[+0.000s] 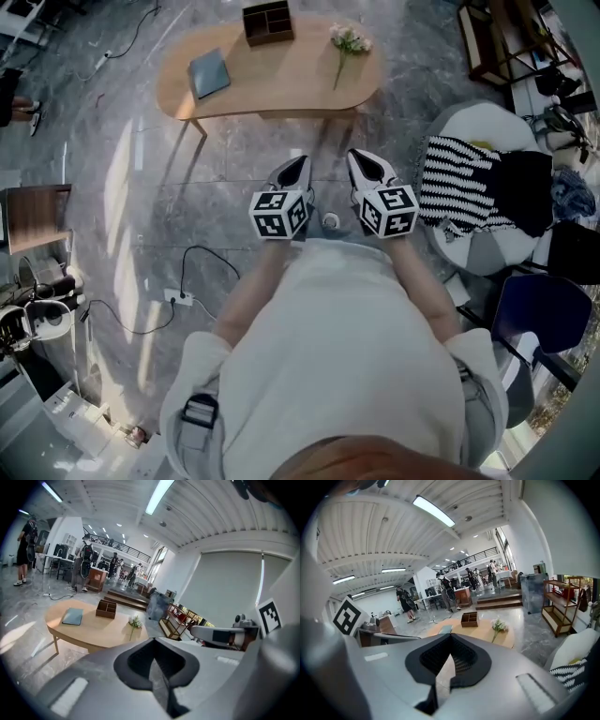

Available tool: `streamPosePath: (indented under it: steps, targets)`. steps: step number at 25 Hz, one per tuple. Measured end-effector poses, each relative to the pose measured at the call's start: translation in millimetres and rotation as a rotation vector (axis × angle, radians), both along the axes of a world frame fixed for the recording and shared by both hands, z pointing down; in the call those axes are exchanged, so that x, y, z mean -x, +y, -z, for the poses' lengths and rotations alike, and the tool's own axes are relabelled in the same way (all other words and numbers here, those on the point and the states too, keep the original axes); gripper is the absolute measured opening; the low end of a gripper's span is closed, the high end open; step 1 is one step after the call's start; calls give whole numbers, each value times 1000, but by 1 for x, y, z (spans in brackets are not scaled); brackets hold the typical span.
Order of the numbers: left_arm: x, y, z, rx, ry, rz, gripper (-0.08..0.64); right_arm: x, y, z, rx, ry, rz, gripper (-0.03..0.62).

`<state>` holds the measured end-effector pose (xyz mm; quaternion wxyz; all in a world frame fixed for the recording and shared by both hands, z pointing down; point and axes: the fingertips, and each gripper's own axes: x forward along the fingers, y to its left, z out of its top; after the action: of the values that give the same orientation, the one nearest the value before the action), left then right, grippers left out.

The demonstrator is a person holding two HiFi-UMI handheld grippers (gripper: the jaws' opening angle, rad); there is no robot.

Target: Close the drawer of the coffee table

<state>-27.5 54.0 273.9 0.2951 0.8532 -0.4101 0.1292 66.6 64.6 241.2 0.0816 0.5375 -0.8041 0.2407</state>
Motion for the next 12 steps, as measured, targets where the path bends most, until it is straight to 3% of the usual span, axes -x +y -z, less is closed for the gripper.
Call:
streamPosePath:
  steps: [12]
  targets:
    - [-7,17,37,-86,10,-67,2,14,17,27,-95,23,35,2]
